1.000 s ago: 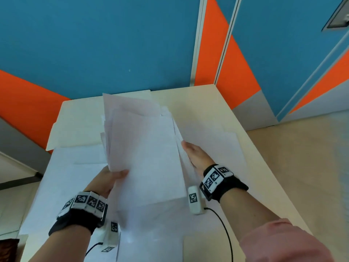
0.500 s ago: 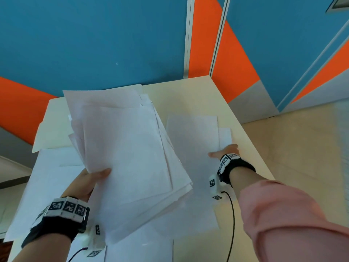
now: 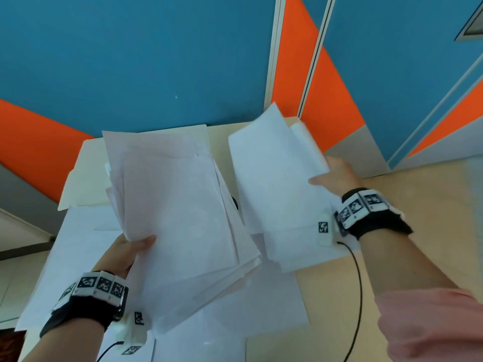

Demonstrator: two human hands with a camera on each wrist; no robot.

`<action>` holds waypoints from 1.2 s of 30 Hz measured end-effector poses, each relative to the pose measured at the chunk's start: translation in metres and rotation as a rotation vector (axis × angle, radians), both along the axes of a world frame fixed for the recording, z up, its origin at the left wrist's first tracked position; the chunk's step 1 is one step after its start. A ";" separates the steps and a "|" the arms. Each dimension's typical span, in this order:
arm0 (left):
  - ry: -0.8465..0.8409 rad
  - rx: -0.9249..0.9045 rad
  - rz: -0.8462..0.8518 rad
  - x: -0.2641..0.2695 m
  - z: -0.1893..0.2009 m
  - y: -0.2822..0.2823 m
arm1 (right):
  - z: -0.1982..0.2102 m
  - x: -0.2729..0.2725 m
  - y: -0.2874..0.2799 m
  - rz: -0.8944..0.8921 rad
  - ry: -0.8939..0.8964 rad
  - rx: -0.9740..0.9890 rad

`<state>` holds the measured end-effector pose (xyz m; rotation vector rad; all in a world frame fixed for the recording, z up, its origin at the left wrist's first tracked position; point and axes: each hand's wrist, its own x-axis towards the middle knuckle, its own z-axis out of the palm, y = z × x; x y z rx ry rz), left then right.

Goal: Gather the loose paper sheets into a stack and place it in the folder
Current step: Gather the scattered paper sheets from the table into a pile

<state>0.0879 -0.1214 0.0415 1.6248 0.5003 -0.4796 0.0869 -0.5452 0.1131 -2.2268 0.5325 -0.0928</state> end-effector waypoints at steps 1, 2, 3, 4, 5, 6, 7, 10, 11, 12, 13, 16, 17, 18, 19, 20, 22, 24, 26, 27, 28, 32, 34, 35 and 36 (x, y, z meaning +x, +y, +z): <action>-0.005 -0.002 0.006 0.001 -0.001 0.002 | 0.017 0.000 -0.003 0.018 -0.038 0.094; -0.011 -0.002 0.012 0.001 -0.001 0.003 | 0.032 -0.001 -0.006 0.041 -0.074 0.201; -0.017 -0.003 0.015 0.002 -0.001 0.004 | 0.044 -0.003 -0.006 0.064 -0.104 0.297; -0.024 -0.006 0.018 0.002 0.000 0.004 | 0.054 -0.006 -0.006 0.085 -0.129 0.383; -0.037 -0.011 0.019 0.002 0.001 0.003 | 0.061 -0.008 -0.003 0.100 -0.145 0.465; -0.050 -0.023 0.017 0.002 0.004 0.002 | 0.063 -0.009 0.001 0.117 -0.146 0.545; -0.059 -0.037 0.013 0.002 0.005 0.000 | 0.064 -0.009 0.008 0.137 -0.138 0.615; -0.081 -0.066 -0.034 0.000 0.012 -0.006 | 0.052 -0.005 0.039 0.194 -0.046 0.745; -0.086 -0.073 -0.053 0.000 0.013 -0.007 | 0.046 -0.003 0.053 0.200 0.001 0.756; -0.087 -0.081 -0.083 0.000 0.014 -0.008 | 0.038 -0.001 0.066 0.186 0.053 0.748; -0.088 -0.076 -0.112 0.000 0.017 -0.008 | 0.031 0.000 0.079 0.163 0.101 0.742; -0.088 -0.074 -0.170 -0.005 0.023 -0.010 | 0.007 -0.001 0.111 0.104 0.206 0.734; -0.104 -0.083 -0.164 -0.007 0.025 -0.009 | -0.001 -0.002 0.118 0.103 0.231 0.740; -0.114 -0.091 -0.174 -0.010 0.027 -0.007 | -0.009 -0.003 0.124 0.108 0.242 0.754; -0.125 -0.074 -0.203 -0.012 0.030 -0.005 | -0.016 -0.004 0.130 0.126 0.243 0.773; -0.124 -0.051 -0.244 -0.016 0.032 -0.003 | -0.022 -0.005 0.134 0.150 0.235 0.792; -0.119 -0.023 -0.284 -0.020 0.036 0.001 | -0.030 -0.008 0.143 0.200 0.221 0.833; -0.104 -0.082 -0.208 -0.023 0.042 0.004 | -0.040 -0.011 0.149 0.212 0.244 0.895; 0.008 -0.273 -0.055 -0.021 0.042 0.011 | -0.049 -0.014 0.152 0.196 0.267 0.942; 0.047 -0.359 -0.018 -0.019 0.041 0.017 | -0.053 -0.016 0.154 0.189 0.279 0.957; 0.061 -0.404 -0.001 -0.018 0.039 0.019 | -0.055 -0.017 0.155 0.192 0.289 0.972; 0.066 -0.357 -0.093 -0.026 0.045 0.027 | -0.055 -0.019 0.162 0.256 0.289 1.023; 0.064 -0.277 -0.173 -0.029 0.043 0.029 | -0.052 -0.016 0.167 0.271 0.269 1.013; 0.050 -0.238 -0.179 -0.031 0.045 0.029 | -0.049 -0.015 0.171 0.281 0.260 1.010; 0.033 -0.212 -0.167 -0.032 0.045 0.029 | -0.043 -0.015 0.175 0.287 0.267 1.005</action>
